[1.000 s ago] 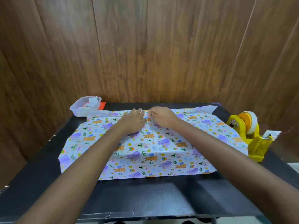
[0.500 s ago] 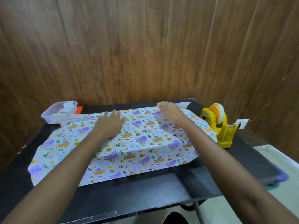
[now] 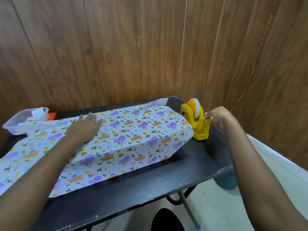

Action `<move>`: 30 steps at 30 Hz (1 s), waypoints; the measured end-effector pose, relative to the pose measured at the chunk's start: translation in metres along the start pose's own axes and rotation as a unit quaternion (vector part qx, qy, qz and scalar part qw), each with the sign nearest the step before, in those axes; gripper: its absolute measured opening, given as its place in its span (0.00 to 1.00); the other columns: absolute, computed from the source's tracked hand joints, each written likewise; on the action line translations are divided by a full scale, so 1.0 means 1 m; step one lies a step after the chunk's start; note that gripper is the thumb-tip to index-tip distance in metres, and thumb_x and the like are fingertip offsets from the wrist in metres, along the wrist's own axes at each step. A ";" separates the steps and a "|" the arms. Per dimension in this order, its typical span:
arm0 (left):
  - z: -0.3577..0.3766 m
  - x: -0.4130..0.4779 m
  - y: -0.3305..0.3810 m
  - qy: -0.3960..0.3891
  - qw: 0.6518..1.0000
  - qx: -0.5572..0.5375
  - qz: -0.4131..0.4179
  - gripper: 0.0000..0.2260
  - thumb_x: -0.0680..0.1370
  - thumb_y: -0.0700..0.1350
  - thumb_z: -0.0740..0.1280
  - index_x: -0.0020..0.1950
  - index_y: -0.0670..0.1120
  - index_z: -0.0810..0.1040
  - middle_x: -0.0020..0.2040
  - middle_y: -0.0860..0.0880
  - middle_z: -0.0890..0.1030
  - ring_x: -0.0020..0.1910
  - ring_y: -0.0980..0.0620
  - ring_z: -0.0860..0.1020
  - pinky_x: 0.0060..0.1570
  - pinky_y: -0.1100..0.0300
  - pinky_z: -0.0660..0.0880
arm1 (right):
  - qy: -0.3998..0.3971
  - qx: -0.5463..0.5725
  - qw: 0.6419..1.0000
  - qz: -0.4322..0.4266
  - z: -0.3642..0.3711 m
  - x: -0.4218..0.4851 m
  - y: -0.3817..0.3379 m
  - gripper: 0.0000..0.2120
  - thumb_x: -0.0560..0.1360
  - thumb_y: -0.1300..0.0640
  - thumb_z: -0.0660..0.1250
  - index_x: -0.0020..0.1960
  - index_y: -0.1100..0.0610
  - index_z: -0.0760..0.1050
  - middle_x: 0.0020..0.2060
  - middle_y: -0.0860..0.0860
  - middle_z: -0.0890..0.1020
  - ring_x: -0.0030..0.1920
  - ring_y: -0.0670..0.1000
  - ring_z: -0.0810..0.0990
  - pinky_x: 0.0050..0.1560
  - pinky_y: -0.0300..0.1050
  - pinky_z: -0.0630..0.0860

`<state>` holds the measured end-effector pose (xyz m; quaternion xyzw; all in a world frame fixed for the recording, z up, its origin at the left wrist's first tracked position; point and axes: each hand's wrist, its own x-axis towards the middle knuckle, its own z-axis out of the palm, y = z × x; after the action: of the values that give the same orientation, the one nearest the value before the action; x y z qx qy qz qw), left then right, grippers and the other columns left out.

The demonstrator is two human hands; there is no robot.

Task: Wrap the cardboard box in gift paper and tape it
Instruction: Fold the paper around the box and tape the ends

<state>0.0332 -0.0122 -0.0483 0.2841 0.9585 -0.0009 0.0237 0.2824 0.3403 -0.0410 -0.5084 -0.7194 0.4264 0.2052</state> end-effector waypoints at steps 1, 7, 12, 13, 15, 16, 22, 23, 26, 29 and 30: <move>0.000 0.000 0.001 -0.001 1.000 0.001 0.000 0.25 0.83 0.52 0.43 0.77 0.43 0.47 0.78 0.46 0.45 0.76 0.43 0.47 0.73 0.45 0.52 | -0.010 0.000 1.000 0.009 -0.003 0.000 -0.001 0.12 0.73 0.59 0.69 0.52 0.66 0.78 0.33 0.55 0.71 0.33 0.51 0.69 0.33 0.43 0.65; -0.001 0.000 0.001 -0.003 1.000 0.005 -0.001 0.25 0.83 0.53 0.43 0.77 0.43 0.47 0.78 0.47 0.44 0.76 0.43 0.46 0.73 0.45 0.52 | -0.049 -0.061 0.997 -0.009 -0.011 0.000 -0.011 0.10 0.73 0.58 0.71 0.48 0.64 0.74 0.42 0.57 0.73 0.36 0.52 0.70 0.36 0.42 0.66; -0.001 0.000 0.001 -0.002 1.000 0.005 0.000 0.25 0.83 0.53 0.43 0.77 0.43 0.47 0.78 0.46 0.45 0.76 0.43 0.46 0.73 0.45 0.52 | -0.100 -0.052 0.994 0.009 -0.016 -0.002 -0.019 0.09 0.72 0.60 0.71 0.48 0.62 0.75 0.43 0.55 0.72 0.38 0.51 0.70 0.38 0.44 0.66; -0.001 0.000 0.001 -0.002 1.000 0.007 0.000 0.25 0.83 0.53 0.43 0.77 0.43 0.47 0.78 0.46 0.45 0.76 0.43 0.46 0.73 0.45 0.52 | -0.100 -0.045 0.994 0.010 -0.016 -0.003 -0.019 0.10 0.72 0.61 0.72 0.51 0.62 0.75 0.47 0.56 0.72 0.44 0.52 0.72 0.44 0.47 0.67; -0.001 0.000 0.001 -0.004 1.000 0.009 0.000 0.25 0.83 0.53 0.43 0.77 0.43 0.47 0.78 0.46 0.44 0.76 0.43 0.46 0.73 0.45 0.52 | -0.092 -0.016 0.996 0.006 -0.016 -0.004 -0.019 0.16 0.72 0.61 0.72 0.57 0.65 0.74 0.49 0.56 0.74 0.52 0.53 0.72 0.51 0.49 0.67; -0.001 0.000 0.001 -0.005 1.000 0.012 0.000 0.25 0.83 0.53 0.43 0.77 0.43 0.47 0.78 0.46 0.44 0.76 0.43 0.46 0.73 0.45 0.52 | -0.085 0.003 0.996 0.000 -0.016 -0.005 -0.019 0.17 0.72 0.61 0.72 0.58 0.66 0.74 0.48 0.56 0.75 0.55 0.53 0.73 0.53 0.49 0.67; 0.001 0.001 -0.001 0.000 1.000 -0.001 0.003 0.25 0.83 0.53 0.44 0.77 0.44 0.47 0.78 0.47 0.45 0.76 0.43 0.46 0.73 0.44 0.51 | -0.039 0.063 0.997 -0.016 -0.016 -0.008 0.001 0.11 0.73 0.62 0.70 0.52 0.66 0.76 0.42 0.56 0.76 0.36 0.49 0.73 0.43 0.43 0.72; 0.001 0.001 -0.001 0.001 1.000 -0.004 0.002 0.25 0.83 0.53 0.44 0.77 0.44 0.47 0.78 0.47 0.45 0.76 0.43 0.46 0.73 0.45 0.51 | -0.037 0.075 0.996 -0.007 -0.012 -0.009 0.006 0.06 0.74 0.63 0.69 0.49 0.65 0.76 0.37 0.55 0.75 0.33 0.48 0.71 0.36 0.40 0.71; 0.001 0.002 -0.001 0.003 1.000 -0.009 0.001 0.25 0.83 0.54 0.44 0.77 0.44 0.48 0.78 0.47 0.45 0.76 0.43 0.46 0.73 0.45 0.52 | -0.051 0.136 0.989 0.032 0.001 -0.011 0.019 0.05 0.77 0.64 0.64 0.43 0.62 0.76 0.33 0.53 0.74 0.31 0.46 0.70 0.21 0.32 0.67; 0.002 0.003 -0.002 0.006 1.000 -0.007 0.000 0.25 0.83 0.53 0.43 0.77 0.44 0.48 0.78 0.47 0.45 0.76 0.43 0.46 0.73 0.45 0.52 | -0.050 0.211 0.975 0.049 0.009 -0.010 0.025 0.10 0.77 0.64 0.62 0.37 0.60 0.74 0.28 0.52 0.77 0.30 0.46 0.71 0.25 0.33 0.67; 0.002 0.003 -0.002 0.005 1.000 -0.006 0.000 0.25 0.83 0.53 0.43 0.77 0.44 0.48 0.78 0.47 0.45 0.76 0.43 0.46 0.73 0.45 0.52 | -0.047 0.238 0.969 0.052 0.012 -0.010 0.027 0.11 0.78 0.64 0.62 0.36 0.59 0.73 0.29 0.52 0.78 0.31 0.46 0.72 0.29 0.35 0.67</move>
<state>0.0301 -0.0120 -0.0502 0.2838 0.9586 0.0058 0.0207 0.2929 0.3297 -0.0679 -0.4607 -0.5786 0.6189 0.2645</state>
